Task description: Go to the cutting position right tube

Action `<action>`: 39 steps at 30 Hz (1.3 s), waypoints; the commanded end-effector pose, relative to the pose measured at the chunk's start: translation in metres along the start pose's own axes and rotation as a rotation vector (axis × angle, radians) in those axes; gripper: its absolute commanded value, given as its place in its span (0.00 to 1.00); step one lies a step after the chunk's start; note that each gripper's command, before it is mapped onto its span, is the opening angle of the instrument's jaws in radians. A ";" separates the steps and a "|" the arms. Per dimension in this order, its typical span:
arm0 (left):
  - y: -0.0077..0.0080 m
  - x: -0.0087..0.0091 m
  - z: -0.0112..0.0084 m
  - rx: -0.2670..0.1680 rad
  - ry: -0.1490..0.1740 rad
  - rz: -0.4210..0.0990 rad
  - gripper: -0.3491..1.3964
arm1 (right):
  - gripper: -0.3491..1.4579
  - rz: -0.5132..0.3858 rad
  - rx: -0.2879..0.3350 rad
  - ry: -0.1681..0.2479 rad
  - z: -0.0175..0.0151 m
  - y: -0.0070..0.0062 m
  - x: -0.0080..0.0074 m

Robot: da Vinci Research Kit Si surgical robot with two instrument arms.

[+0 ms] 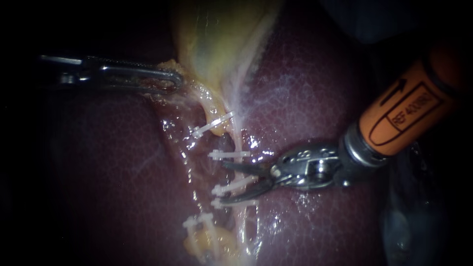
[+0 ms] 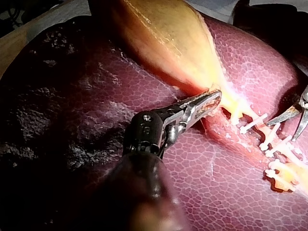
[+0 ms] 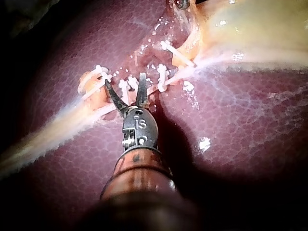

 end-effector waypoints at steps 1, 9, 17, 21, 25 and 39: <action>0.0000 0.0000 0.0000 0.000 0.000 -0.006 0.00 | 0.89 0.022 -0.001 -0.010 -0.0004 0.0002 -0.0002; 0.0000 0.0002 0.0001 -0.001 0.000 -0.011 0.00 | 0.84 0.148 0.011 -0.064 -0.0017 0.0020 -0.0019; 0.0000 0.0002 0.0001 -0.001 -0.001 -0.016 0.00 | 0.83 0.239 0.039 -0.081 -0.0009 0.0033 -0.0031; 0.0000 0.0003 0.0001 -0.001 -0.001 -0.022 0.00 | 0.82 0.270 0.055 -0.092 -0.0003 0.0035 -0.0035; 0.0001 0.0004 0.0002 -0.001 -0.001 -0.021 0.00 | 0.82 0.276 0.069 -0.095 0.0003 0.0037 -0.0034; 0.0001 0.0005 0.0003 -0.002 -0.001 -0.027 0.00 | 0.83 0.316 0.194 -0.039 0.0042 0.0049 -0.0034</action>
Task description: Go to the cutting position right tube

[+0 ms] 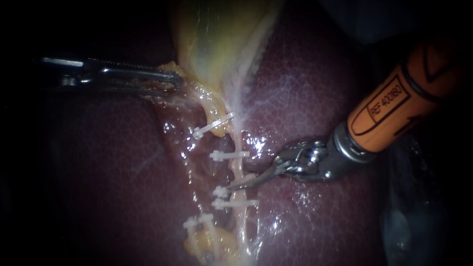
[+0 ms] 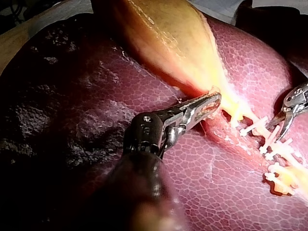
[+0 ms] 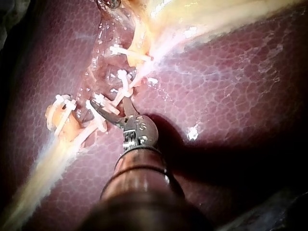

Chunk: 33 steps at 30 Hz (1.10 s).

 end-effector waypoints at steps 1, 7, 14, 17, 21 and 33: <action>0.0000 0.0000 0.0000 0.000 0.000 0.000 0.00 | 0.84 0.003 0.020 0.018 0.0002 0.0001 0.0002; 0.0000 0.0000 0.0000 0.000 0.000 0.000 0.00 | 0.88 -0.002 0.118 0.100 0.0014 0.0006 0.0015; 0.0000 0.0000 0.0000 0.000 0.000 -0.005 0.00 | 0.91 -0.026 0.225 0.164 0.0026 0.0007 0.0027; 0.0000 0.0000 0.0000 0.000 0.000 -0.005 0.00 | 0.92 -0.027 0.260 0.189 0.0031 0.0005 0.0031; 0.0000 0.0000 0.0000 0.000 0.000 -0.005 0.00 | 0.94 -0.063 0.287 0.226 0.0038 0.0001 0.0036; 0.0000 0.0001 0.0000 0.000 0.000 -0.005 0.00 | 0.95 -0.059 0.313 0.223 0.0034 -0.0004 0.0038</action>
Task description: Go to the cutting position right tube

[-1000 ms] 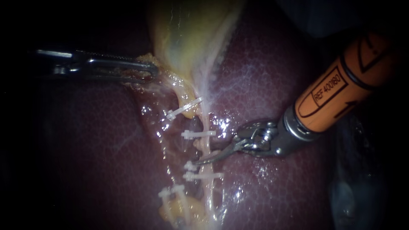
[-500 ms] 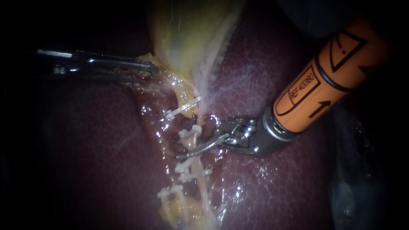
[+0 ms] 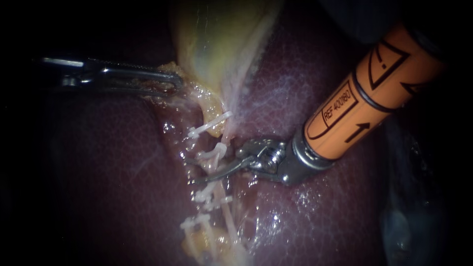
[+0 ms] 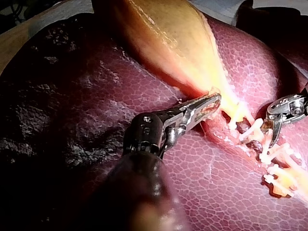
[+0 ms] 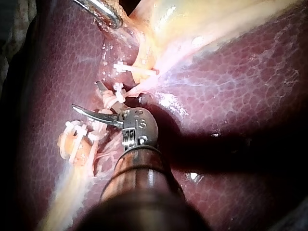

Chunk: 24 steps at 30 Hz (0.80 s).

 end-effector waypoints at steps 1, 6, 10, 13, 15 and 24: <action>0.0000 0.0000 -0.0001 0.000 0.000 0.000 0.00 | 0.95 0.017 -0.004 0.003 -0.0004 -0.0002 0.0002; 0.0000 0.0000 -0.0001 0.000 0.000 0.000 0.00 | 0.95 0.074 -0.006 0.014 -0.0025 -0.0009 0.0014; 0.0000 0.0000 -0.0001 0.000 0.000 0.000 0.00 | 0.94 0.095 -0.009 0.020 -0.0036 -0.0009 0.0017; 0.0000 0.0001 -0.0001 0.000 0.000 -0.005 0.00 | 0.94 0.106 -0.013 0.015 -0.0037 -0.0007 0.0015; 0.0000 0.0001 -0.0001 0.000 0.000 -0.005 0.00 | 0.93 0.105 -0.017 0.010 -0.0036 -0.0006 0.0014; 0.0000 0.0001 0.0000 0.000 0.000 -0.005 0.00 | 0.92 -0.003 0.004 0.012 -0.0004 -0.0002 0.0004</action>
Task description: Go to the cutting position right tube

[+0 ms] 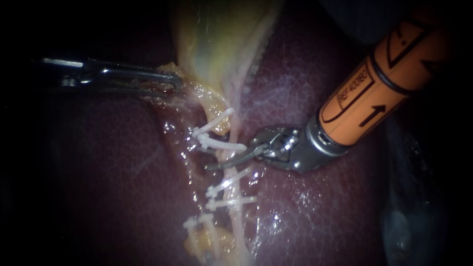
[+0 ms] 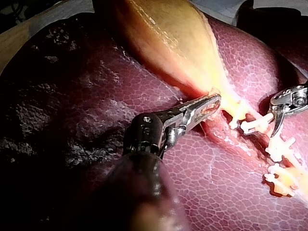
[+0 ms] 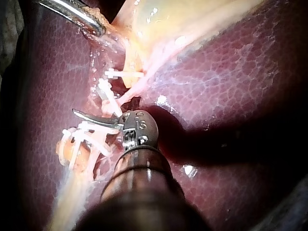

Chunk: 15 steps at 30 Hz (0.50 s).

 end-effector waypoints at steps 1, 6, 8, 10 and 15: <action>0.0000 0.0000 0.0000 0.000 0.000 0.000 0.00 | 0.92 -0.044 -0.002 0.013 0.0004 0.0000 0.0002; 0.0000 0.0000 0.0000 0.000 0.000 0.000 0.00 | 0.95 -0.210 -0.022 0.044 0.0022 -0.0004 0.0008; 0.0000 0.0000 0.0000 0.000 0.000 0.000 0.00 | 0.95 -0.251 -0.032 0.054 0.0025 -0.0006 0.0009; 0.0000 0.0000 0.0000 0.000 0.000 0.000 0.00 | 0.96 -0.285 -0.047 0.063 0.0029 -0.0008 0.0010; 0.0000 0.0000 0.0000 0.000 0.000 0.000 0.00 | 0.96 -0.339 -0.064 0.098 0.0034 -0.0016 0.0018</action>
